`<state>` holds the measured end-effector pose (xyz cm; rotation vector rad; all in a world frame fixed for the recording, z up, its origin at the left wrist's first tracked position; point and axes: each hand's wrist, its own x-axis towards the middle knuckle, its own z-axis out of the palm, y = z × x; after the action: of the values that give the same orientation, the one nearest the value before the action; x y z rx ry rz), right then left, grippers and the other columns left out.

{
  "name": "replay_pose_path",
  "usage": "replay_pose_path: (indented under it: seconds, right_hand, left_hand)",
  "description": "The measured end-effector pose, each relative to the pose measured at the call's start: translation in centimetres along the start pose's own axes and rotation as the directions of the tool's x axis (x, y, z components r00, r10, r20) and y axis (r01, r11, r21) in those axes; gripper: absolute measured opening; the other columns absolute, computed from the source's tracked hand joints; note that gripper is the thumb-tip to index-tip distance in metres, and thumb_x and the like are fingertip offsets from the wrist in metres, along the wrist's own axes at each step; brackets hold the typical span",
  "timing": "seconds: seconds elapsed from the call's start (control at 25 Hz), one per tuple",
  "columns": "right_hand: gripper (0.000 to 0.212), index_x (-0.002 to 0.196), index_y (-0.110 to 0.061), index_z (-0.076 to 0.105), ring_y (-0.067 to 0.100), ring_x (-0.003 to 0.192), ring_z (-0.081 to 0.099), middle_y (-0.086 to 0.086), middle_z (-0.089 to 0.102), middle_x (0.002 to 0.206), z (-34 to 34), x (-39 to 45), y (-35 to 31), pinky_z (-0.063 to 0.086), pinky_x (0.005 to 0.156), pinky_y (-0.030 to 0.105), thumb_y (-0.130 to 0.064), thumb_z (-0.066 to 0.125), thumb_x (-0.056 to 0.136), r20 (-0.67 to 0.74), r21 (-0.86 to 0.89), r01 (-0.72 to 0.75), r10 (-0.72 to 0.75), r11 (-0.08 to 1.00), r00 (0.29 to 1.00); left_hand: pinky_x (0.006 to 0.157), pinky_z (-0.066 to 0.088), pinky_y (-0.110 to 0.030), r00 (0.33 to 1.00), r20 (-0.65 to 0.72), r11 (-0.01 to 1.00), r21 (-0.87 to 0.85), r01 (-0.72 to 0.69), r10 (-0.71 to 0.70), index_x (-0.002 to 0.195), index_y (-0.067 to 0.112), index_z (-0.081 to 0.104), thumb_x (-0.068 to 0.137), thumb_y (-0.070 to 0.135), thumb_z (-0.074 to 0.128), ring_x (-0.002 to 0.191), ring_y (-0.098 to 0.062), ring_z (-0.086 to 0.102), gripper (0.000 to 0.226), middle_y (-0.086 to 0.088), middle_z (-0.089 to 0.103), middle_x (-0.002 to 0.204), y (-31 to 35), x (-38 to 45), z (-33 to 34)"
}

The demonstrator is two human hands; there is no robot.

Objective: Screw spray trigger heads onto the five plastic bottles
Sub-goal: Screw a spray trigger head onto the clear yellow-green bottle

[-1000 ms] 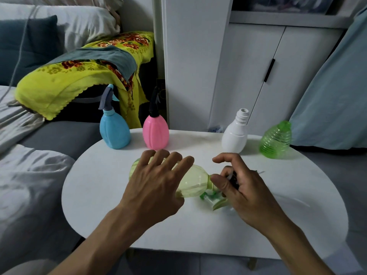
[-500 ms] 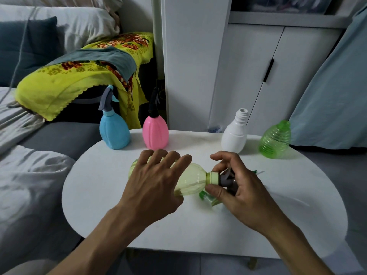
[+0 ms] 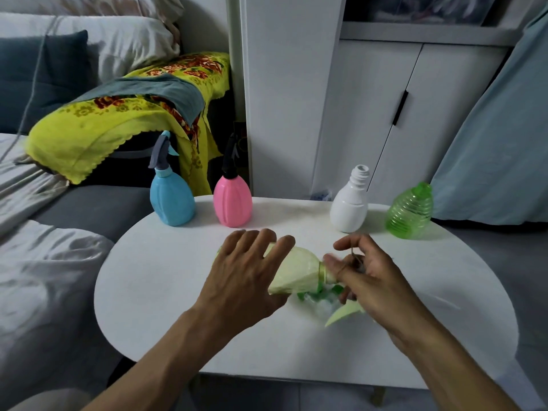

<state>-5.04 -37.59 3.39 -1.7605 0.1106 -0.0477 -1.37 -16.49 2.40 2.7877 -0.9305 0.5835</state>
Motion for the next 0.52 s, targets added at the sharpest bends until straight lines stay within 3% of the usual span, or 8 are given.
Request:
replay_pose_path:
  seconds: [0.08, 0.12, 0.16, 0.24, 0.32, 0.4, 0.48, 0.52]
  right_hand:
    - [0.052, 0.104, -0.013, 0.073, 0.022, 0.069, 0.066, 0.01, 0.071, 0.085, -1.3, 0.3, -0.7, 0.054, 0.063, 0.036, -0.057, 0.053, 0.085, 0.131, 0.34, -0.208, 0.173, 0.917, 0.976]
    - [0.059, 0.112, -0.008, 0.072, 0.029, 0.083, 0.068, 0.016, 0.072, 0.097, -1.8, 0.4, -0.9, 0.053, 0.075, 0.045, -0.056, 0.047, 0.09, 0.223, 0.51, -0.258, 0.164, 0.82, 0.961]
    - [0.058, 0.12, -0.006, 0.068, 0.035, 0.1, 0.066, 0.019, 0.07, 0.113, -2.0, 0.3, -1.2, 0.05, 0.085, 0.051, -0.051, 0.043, 0.095, 0.291, 0.625, -0.277, 0.111, 0.73, 0.95]
    - [0.049, 0.13, -0.005, 0.061, 0.036, 0.123, 0.058, 0.024, 0.06, 0.135, -1.5, 0.0, -1.2, 0.045, 0.099, 0.053, -0.037, 0.049, 0.096, 0.332, 0.736, -0.256, -0.004, 0.627, 0.943]
    - [0.047, 0.131, -0.005, 0.061, 0.035, 0.128, 0.055, 0.025, 0.057, 0.138, -0.5, -0.3, -0.9, 0.047, 0.102, 0.05, -0.028, 0.056, 0.09, 0.317, 0.792, -0.216, -0.081, 0.571, 0.945]
    - [0.045, 0.127, -0.006, 0.065, 0.034, 0.129, 0.054, 0.024, 0.061, 0.133, 0.1, -0.4, -0.9, 0.043, 0.105, 0.052, -0.025, 0.059, 0.087, 0.276, 0.822, -0.165, -0.128, 0.545, 0.953]
    - [0.04, 0.118, -0.006, 0.07, 0.032, 0.125, 0.058, 0.021, 0.068, 0.124, 0.0, -0.4, -1.1, 0.043, 0.103, 0.053, -0.025, 0.066, 0.083, 0.23, 0.816, -0.115, -0.136, 0.567, 0.964]
    - [0.038, 0.113, -0.008, 0.072, 0.03, 0.118, 0.063, 0.019, 0.072, 0.116, -0.1, -0.4, -1.2, 0.047, 0.099, 0.05, -0.027, 0.074, 0.08, 0.211, 0.797, -0.093, -0.131, 0.597, 0.969]
  left_hand:
    - [0.082, 0.052, -0.041, 0.998, 0.043, 0.986, -0.163, 0.046, -0.04, 0.125, 0.024, 0.053, 0.069, 0.059, 0.071, 0.094, -0.022, 0.063, 0.068, 0.002, 0.066, 0.111, 0.1, 0.0, -0.6]
    - [0.079, 0.054, -0.038, 0.994, 0.077, 0.942, -0.323, 0.095, -0.074, 0.124, 0.029, 0.052, 0.07, 0.061, 0.07, 0.092, -0.017, 0.064, 0.065, 0.007, 0.067, 0.109, 0.3, -0.1, -0.9]
    - [0.075, 0.055, -0.038, 0.984, 0.148, 0.838, -0.522, 0.159, -0.095, 0.121, 0.031, 0.052, 0.071, 0.061, 0.07, 0.088, -0.013, 0.065, 0.06, 0.009, 0.069, 0.105, 0.7, -0.1, -1.2]
    - [0.073, 0.057, -0.047, 0.937, 0.349, 0.467, -0.83, 0.305, 0.009, 0.112, 0.025, 0.059, 0.076, 0.051, 0.072, 0.083, -0.019, 0.068, 0.046, 0.0, 0.071, 0.097, 1.9, 0.2, -1.5]
    - [0.08, 0.056, -0.051, 0.866, 0.481, 0.128, -0.876, 0.466, 0.138, 0.106, 0.014, 0.065, 0.078, 0.037, 0.071, 0.085, -0.028, 0.069, 0.037, -0.009, 0.072, 0.095, 3.2, 0.3, -1.7]
    - [0.088, 0.051, -0.053, 0.815, 0.532, -0.104, -0.819, 0.564, 0.228, 0.11, 0.005, 0.065, 0.076, 0.033, 0.07, 0.093, -0.037, 0.064, 0.045, -0.018, 0.069, 0.1, 3.5, 0.2, -1.4]
    - [0.096, 0.044, -0.056, 0.768, 0.561, -0.259, -0.727, 0.636, 0.31, 0.121, -0.011, 0.055, 0.073, 0.034, 0.075, 0.101, -0.043, 0.057, 0.069, -0.03, 0.06, 0.109, 3.2, 0.2, -1.2]
    - [0.097, 0.043, -0.057, 0.765, 0.561, -0.272, -0.718, 0.64, 0.317, 0.122, -0.011, 0.054, 0.073, 0.036, 0.074, 0.102, -0.044, 0.057, 0.071, -0.031, 0.06, 0.11, 3.0, 0.2, -1.2]
